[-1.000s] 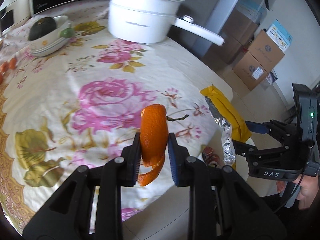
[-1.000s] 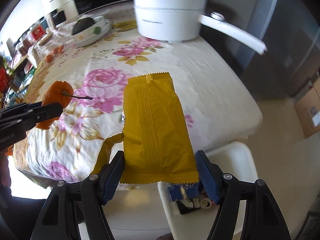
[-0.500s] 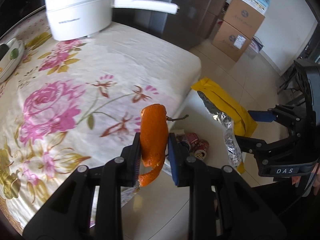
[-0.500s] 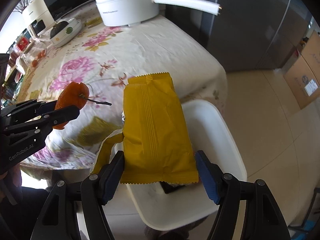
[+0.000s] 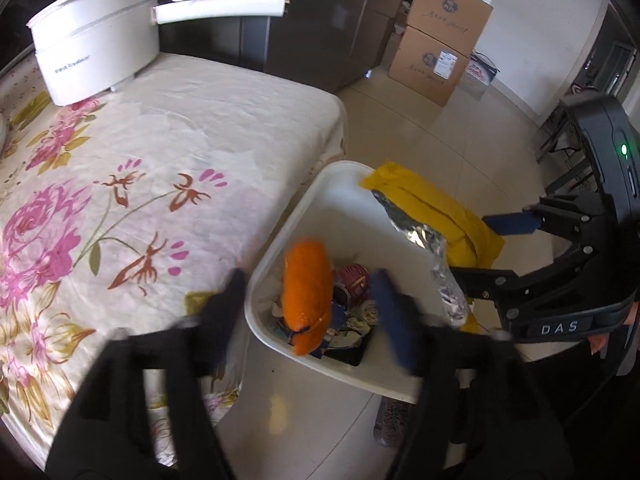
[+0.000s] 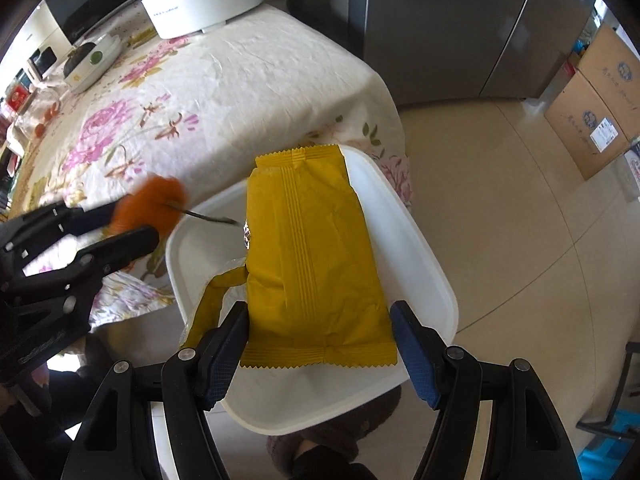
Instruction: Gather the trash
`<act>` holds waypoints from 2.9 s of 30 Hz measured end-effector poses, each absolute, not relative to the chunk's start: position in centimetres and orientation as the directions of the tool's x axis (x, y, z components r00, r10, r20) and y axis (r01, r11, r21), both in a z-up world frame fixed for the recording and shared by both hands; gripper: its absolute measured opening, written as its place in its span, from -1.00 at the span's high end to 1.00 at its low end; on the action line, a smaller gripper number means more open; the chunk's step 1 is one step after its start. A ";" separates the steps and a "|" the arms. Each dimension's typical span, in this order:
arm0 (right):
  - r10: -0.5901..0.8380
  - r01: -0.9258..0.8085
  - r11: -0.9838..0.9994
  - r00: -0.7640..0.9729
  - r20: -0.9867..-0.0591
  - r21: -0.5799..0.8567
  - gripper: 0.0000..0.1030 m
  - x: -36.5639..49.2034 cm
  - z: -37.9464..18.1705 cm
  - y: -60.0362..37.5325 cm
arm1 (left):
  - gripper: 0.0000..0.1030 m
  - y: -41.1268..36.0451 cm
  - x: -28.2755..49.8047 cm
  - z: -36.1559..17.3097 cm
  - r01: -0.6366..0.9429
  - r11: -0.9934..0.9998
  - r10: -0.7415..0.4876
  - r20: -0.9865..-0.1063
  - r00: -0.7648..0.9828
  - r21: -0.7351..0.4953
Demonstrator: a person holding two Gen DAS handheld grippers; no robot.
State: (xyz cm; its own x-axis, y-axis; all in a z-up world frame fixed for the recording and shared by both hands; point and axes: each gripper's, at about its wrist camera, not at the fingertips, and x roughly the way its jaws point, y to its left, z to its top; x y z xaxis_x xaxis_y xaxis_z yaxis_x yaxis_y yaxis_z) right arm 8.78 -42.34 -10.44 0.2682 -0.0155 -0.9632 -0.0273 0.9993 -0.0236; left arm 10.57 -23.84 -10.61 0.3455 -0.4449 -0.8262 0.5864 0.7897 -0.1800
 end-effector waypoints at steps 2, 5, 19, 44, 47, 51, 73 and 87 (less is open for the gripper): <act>-0.020 -0.024 0.999 0.263 -0.965 -0.027 -0.41 8.9 -10.6 -42.3 | -0.67 -23.6 10.6 -10.3 0.580 0.797 -0.436 -0.824 0.362 -0.168; -0.027 -0.021 0.999 0.260 -0.965 -0.033 -0.41 8.8 -10.8 -42.5 | -0.69 -23.2 10.8 -10.3 0.568 0.810 -0.408 -0.835 0.369 -0.145; -0.028 -0.032 0.999 0.309 -0.951 -0.040 -1.00 8.9 -10.5 -41.0 | -0.99 -19.4 9.4 -8.9 0.506 0.860 -0.323 -0.839 0.438 -0.066; 0.008 -0.095 0.992 0.690 -0.724 -0.079 -1.00 0.8 -0.7 -31.5 | -0.99 -8.6 1.9 -2.1 0.122 0.992 -0.079 -0.696 0.714 0.013; 0.003 -0.094 0.990 0.743 -0.669 -0.100 -1.00 0.3 0.6 -30.5 | -0.99 -8.0 1.0 -1.3 0.089 0.996 -0.067 -0.652 0.755 0.000; 0.006 -0.089 0.990 0.797 -0.604 -0.108 -1.00 -0.3 1.8 -29.7 | -0.99 -7.8 0.2 -0.4 0.072 0.997 -0.064 -0.613 0.788 -0.012; 0.009 -0.083 0.991 0.821 -0.571 -0.104 -1.00 -0.5 2.2 -29.6 | -0.99 -7.9 -0.7 0.5 0.079 0.997 -0.073 -0.556 0.828 -0.012; 0.009 -0.081 0.992 0.824 -0.567 -0.102 -1.00 -0.5 2.3 -29.7 | -0.99 -8.1 -0.7 0.5 0.081 0.997 -0.072 -0.565 0.822 -0.008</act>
State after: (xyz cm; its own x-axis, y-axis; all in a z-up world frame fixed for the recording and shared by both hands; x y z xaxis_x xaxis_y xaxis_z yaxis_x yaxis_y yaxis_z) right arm -0.50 -29.66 2.32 0.8236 0.0088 -0.5671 -0.0807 0.9915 -0.1018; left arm -0.73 -8.12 0.46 0.8222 -0.0716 -0.5646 0.0812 0.9967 -0.0081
